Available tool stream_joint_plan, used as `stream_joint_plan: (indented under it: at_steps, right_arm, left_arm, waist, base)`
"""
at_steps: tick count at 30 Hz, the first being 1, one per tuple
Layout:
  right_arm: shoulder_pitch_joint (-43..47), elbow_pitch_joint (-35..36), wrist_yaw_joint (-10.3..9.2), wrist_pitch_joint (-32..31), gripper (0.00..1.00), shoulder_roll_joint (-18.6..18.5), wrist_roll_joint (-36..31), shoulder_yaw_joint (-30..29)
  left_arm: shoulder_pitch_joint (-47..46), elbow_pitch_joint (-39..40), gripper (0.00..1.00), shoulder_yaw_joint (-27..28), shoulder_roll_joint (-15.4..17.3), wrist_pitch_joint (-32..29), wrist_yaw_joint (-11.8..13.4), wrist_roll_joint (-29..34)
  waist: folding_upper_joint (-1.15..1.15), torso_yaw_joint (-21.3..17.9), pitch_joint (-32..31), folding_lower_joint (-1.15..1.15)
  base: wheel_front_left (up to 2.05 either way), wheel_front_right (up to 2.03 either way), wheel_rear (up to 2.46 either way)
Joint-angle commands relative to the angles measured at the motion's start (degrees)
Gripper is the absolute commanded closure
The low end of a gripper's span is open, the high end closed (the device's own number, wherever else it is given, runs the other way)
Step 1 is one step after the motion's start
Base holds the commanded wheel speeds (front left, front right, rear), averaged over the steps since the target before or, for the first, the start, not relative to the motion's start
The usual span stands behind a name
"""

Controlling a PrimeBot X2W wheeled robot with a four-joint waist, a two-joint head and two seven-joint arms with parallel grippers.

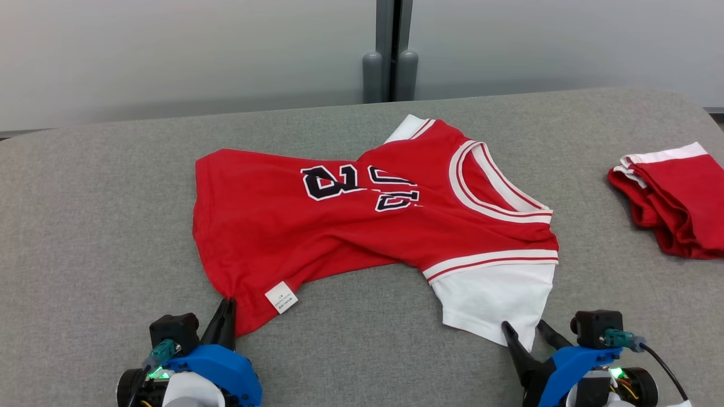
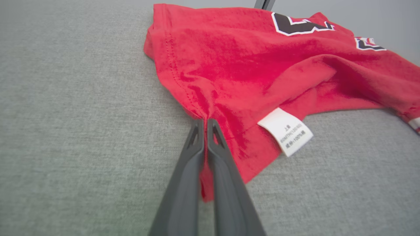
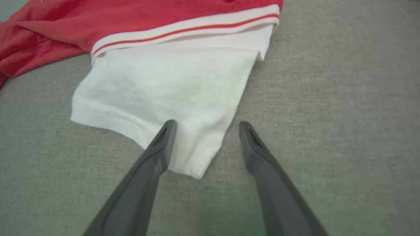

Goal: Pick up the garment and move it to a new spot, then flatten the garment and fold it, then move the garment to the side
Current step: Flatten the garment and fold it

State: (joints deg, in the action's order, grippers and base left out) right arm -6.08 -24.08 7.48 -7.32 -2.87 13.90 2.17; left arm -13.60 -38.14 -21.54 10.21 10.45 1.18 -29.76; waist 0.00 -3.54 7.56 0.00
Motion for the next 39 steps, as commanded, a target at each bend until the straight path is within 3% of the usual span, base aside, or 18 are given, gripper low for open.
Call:
stream_joint_plan:
  at_steps: [1, 3, 6, 11, 21, 27, 33, 36, 39]
  right_arm:
    - [-1.64, -2.29, 0.03, 0.14, 0.0, -0.05, 0.74, 1.22]
    - [-2.48, -4.21, 0.04, 0.63, 1.0, -0.02, 1.22, 2.25]
    - [-3.32, -4.83, 0.03, 2.65, 1.0, -0.02, 2.05, 1.67]
    - [-3.1, -0.08, 0.03, 6.18, 1.0, -0.11, 2.8, -2.28]
    - [-1.0, 22.6, 0.03, 3.96, 1.0, -0.11, 4.4, -6.74]
    - [-2.17, 36.48, 0.03, -1.27, 1.0, -0.1, 2.43, -7.8]
    - [-7.15, 46.9, 0.03, -7.76, 1.0, -0.28, 0.33, -8.56]
    - [-12.12, 47.81, 0.03, -10.65, 1.0, -1.36, 1.69, -8.87]
    - [-19.03, 44.09, 0.03, -12.96, 1.0, -3.09, 4.47, -9.06]
  left_arm:
    - [-0.19, 0.4, 1.0, -0.26, 0.01, 0.48, -0.21, -0.22]
    - [-0.11, 0.57, 1.0, -0.33, -0.16, 0.79, -0.57, -0.5]
    - [0.12, 1.31, 1.0, 0.15, -0.42, 1.51, -1.07, -1.17]
    - [0.81, 5.33, 1.0, 1.82, -0.07, 2.96, -1.74, -2.58]
    - [3.55, 24.92, 1.0, 7.05, 1.59, 2.36, -3.34, -8.97]
    - [2.32, 39.35, 1.0, 9.23, 4.98, -4.12, -2.64, -12.28]
    - [0.18, 51.13, 1.0, 11.27, 8.09, -13.69, -0.1, -17.24]
    - [-2.64, 53.78, 1.0, 12.57, 10.2, -18.8, 1.33, -19.32]
    - [-7.03, 52.88, 1.0, 13.39, 11.81, -23.42, 2.7, -21.11]
  waist:
    - [0.0, 0.54, 0.24, 0.0]
    - [0.0, 1.02, 0.26, 0.0]
    - [0.0, 1.43, 0.01, 0.0]
    - [0.0, 1.24, -0.74, 0.0]
    - [0.0, -0.35, -1.47, 0.0]
    - [0.0, -0.83, -1.33, 0.0]
    - [0.0, -1.55, -0.32, 0.0]
    - [0.0, -1.99, 1.62, 0.0]
    - [0.0, -2.29, 4.95, 0.0]
  base:
    - [0.0, 0.0, 0.0]
    - [0.0, 0.0, 0.0]
    - [0.0, 0.0, 0.0]
    - [0.0, 0.0, 0.0]
    - [0.0, 0.0, 0.0]
    - [0.0, 0.0, 0.0]
    - [0.0, 0.0, 0.0]
    - [0.0, 0.0, 0.0]
    - [0.0, 0.0, 0.0]
